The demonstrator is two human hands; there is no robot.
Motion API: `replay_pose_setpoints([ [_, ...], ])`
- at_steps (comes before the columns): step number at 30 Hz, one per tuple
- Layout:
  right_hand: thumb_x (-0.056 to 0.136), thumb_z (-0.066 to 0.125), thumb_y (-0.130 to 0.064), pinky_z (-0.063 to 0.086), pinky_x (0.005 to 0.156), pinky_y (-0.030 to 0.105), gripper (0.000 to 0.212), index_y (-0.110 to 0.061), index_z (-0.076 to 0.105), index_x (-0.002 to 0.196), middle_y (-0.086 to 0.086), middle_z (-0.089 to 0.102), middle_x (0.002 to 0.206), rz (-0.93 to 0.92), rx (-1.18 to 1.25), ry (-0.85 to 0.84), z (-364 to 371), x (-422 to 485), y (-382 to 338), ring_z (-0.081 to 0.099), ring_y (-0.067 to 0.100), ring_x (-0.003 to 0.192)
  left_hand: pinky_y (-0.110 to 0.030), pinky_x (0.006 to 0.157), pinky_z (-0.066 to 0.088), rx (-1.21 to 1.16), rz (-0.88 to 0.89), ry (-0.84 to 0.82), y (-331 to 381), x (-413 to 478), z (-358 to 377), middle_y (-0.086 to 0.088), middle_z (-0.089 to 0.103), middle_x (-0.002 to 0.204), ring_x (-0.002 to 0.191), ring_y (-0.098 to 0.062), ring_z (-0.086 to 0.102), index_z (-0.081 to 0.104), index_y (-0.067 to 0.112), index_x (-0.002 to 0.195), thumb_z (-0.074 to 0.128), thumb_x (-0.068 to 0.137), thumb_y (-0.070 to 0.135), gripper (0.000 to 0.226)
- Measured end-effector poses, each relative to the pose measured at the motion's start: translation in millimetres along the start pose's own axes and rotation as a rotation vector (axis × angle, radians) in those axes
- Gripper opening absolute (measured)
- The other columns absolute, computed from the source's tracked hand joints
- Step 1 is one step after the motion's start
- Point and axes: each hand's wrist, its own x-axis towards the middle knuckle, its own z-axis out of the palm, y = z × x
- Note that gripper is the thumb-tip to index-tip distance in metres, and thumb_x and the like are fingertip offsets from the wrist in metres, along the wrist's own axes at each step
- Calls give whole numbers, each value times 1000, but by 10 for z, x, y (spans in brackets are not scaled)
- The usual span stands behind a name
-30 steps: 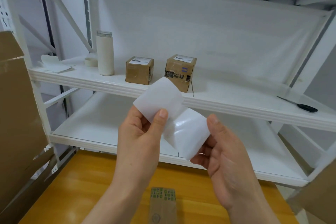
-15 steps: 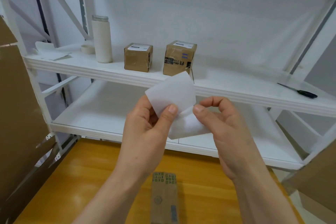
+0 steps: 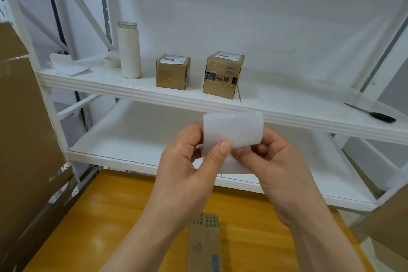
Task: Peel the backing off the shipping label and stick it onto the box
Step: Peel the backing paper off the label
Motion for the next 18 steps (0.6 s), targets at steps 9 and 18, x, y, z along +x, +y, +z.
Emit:
replay_pose_setpoints([
  [9,81,67,9,55,67,19,43,-33,72,75,-3,75,91,12,5,81,-74,39,51,69,11,91,-25,97,48,214,-222,-48,-71,43,-84,18,53,122,118,-4,53,35,55,121,77,80,32,63],
  [18,78,68,11,52,62,18,40,-29,71,77,-5,75,88,3,-25,27,-29,25,64,68,4,81,-28,82,54,43,-284,-152,-127,74,-125,9,71,106,104,-11,66,51,52,111,70,89,6,54],
])
